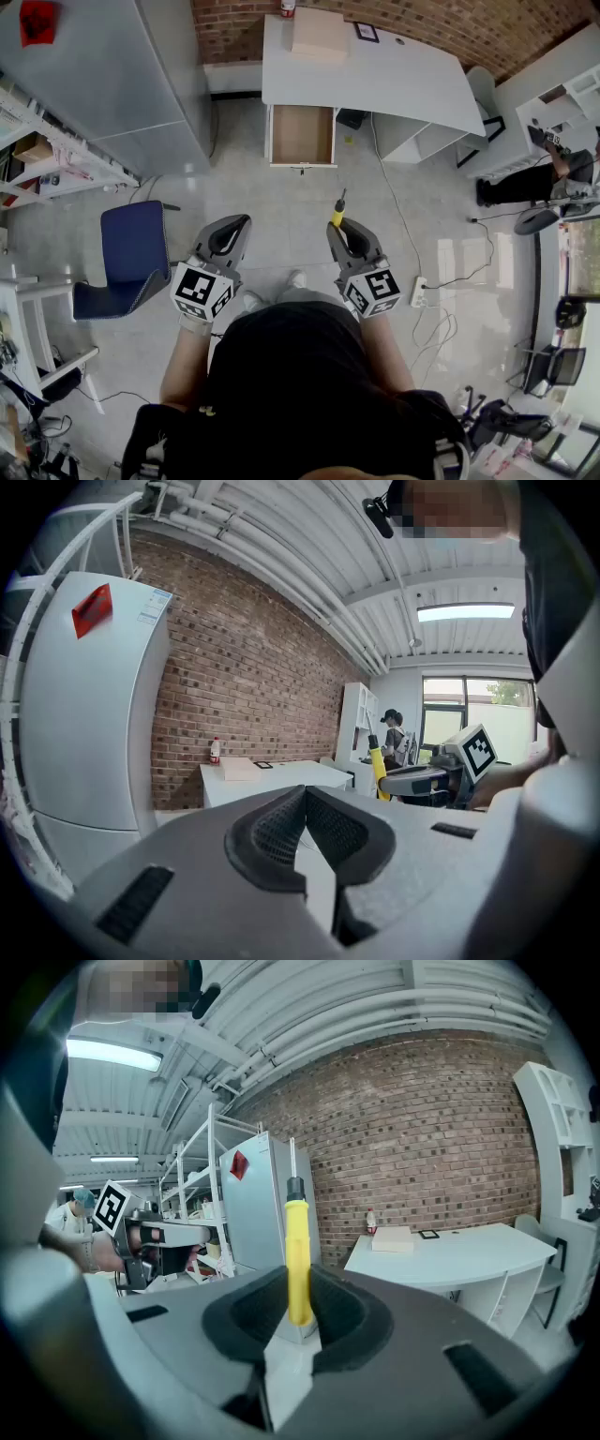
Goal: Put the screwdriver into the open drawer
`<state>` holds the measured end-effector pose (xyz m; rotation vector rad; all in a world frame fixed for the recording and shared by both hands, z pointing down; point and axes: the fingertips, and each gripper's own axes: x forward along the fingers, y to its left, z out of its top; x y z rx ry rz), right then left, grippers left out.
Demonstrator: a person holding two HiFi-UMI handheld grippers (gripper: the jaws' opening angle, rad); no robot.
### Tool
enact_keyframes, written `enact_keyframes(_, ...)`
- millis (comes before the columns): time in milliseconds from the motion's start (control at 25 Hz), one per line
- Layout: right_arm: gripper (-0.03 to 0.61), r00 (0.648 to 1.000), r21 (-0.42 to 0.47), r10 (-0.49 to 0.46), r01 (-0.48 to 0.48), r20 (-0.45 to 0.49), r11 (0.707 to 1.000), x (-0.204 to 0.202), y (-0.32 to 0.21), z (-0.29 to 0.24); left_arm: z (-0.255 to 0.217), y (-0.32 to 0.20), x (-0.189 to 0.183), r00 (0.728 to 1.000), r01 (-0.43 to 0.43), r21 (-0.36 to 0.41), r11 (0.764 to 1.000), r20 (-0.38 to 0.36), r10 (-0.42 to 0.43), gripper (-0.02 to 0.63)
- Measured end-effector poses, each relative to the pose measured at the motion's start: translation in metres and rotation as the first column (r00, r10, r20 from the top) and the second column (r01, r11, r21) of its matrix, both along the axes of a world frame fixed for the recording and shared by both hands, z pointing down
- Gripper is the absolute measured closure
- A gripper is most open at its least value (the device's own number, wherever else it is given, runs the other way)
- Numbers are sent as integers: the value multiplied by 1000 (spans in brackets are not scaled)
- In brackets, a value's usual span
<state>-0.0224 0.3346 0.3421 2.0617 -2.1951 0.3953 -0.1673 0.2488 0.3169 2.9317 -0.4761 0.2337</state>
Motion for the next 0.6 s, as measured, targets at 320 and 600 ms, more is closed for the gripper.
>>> enact_keyframes(320, 500, 1000, 13, -9, 9, 11, 1000, 34, 8, -2, 0, 4, 36, 1000, 17, -19, 1000, 23, -16, 611)
enact_keyframes(600, 500, 999, 29, -18, 17, 36, 999, 81, 18, 2, 2, 14, 92, 998, -10, -6, 1000, 59, 10, 611)
